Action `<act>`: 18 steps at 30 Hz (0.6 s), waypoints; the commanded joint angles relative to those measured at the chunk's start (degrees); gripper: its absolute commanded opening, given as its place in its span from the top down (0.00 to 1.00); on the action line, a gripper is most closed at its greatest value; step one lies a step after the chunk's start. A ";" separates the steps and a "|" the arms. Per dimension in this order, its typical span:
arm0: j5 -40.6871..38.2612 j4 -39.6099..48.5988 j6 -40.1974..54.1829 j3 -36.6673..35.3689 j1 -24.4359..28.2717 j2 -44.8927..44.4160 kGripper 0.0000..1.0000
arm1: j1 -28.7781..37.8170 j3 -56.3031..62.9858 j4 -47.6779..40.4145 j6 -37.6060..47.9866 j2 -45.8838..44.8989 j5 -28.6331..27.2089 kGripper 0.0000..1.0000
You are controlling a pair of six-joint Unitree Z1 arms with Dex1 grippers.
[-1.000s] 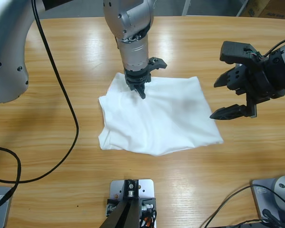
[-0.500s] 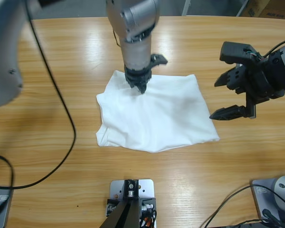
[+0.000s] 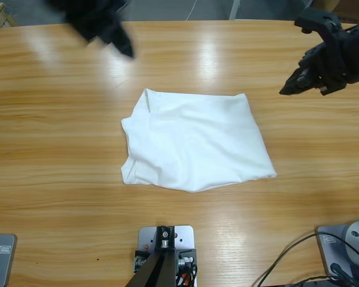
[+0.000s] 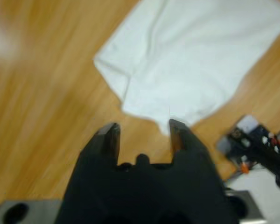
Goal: Fold clothes
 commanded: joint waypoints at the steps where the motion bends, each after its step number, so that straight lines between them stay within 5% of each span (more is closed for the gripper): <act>1: -0.78 -16.62 -6.93 29.85 -7.34 -11.49 1.00 | -1.09 0.11 0.23 0.83 4.34 0.82 1.00; 6: -0.88 -21.47 -10.25 29.55 -12.60 -7.03 1.00 | -1.18 1.73 0.32 1.71 2.71 0.65 1.00; 13: 1.98 -37.97 -15.24 49.11 -17.77 -4.87 1.00 | -1.18 5.14 -0.72 1.73 0.95 0.75 1.00; 18: 3.16 -40.54 -12.78 44.44 -14.83 0.00 1.00 | -1.18 5.37 -0.73 1.73 0.95 0.74 1.00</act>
